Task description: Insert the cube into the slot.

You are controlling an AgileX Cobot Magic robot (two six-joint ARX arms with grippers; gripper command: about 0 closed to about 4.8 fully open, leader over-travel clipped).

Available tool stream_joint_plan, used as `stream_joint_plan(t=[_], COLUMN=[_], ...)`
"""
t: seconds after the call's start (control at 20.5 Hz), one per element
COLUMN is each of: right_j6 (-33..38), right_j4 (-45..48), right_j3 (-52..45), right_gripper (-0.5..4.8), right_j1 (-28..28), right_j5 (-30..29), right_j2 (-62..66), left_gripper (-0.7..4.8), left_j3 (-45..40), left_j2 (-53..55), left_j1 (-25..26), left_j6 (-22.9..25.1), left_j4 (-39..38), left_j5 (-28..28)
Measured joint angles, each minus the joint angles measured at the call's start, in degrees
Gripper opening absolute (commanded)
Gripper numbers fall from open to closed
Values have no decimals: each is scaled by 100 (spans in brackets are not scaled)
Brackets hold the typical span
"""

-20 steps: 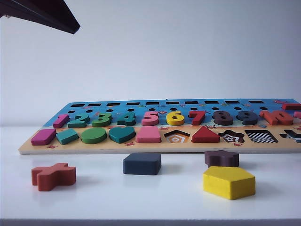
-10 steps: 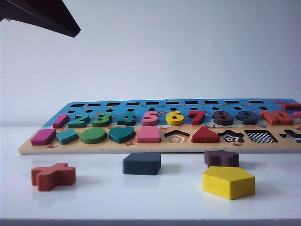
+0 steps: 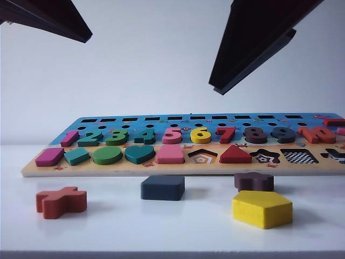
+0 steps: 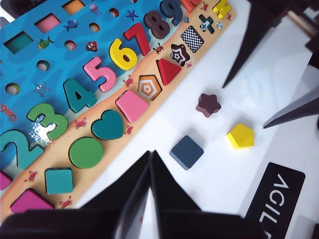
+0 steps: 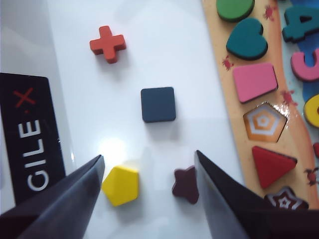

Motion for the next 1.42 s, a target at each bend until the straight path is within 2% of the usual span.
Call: stream_joint_plan(t=[0.54,0.73,0.88,1.42], right_j6=[-289,-299,-278,35], right_j4=[391,588,680,901], right_j3=[-2,-2,-4,-4], right_gripper=[367,366,366,366], right_j1=[485,498,496,496], right_j5=[-203,-127,138,245], right_j2=[671,892,1084,1309], left_gripper=[10,10,10,10], left_j3=[0,0,0,0], left_j2=[0,0,0,0], left_j1=[0,0,0,0], left_j6=[-2,-2,-4,-4], left_j4=[0,-2,-15,-129], left_j5=[0,0,0,0])
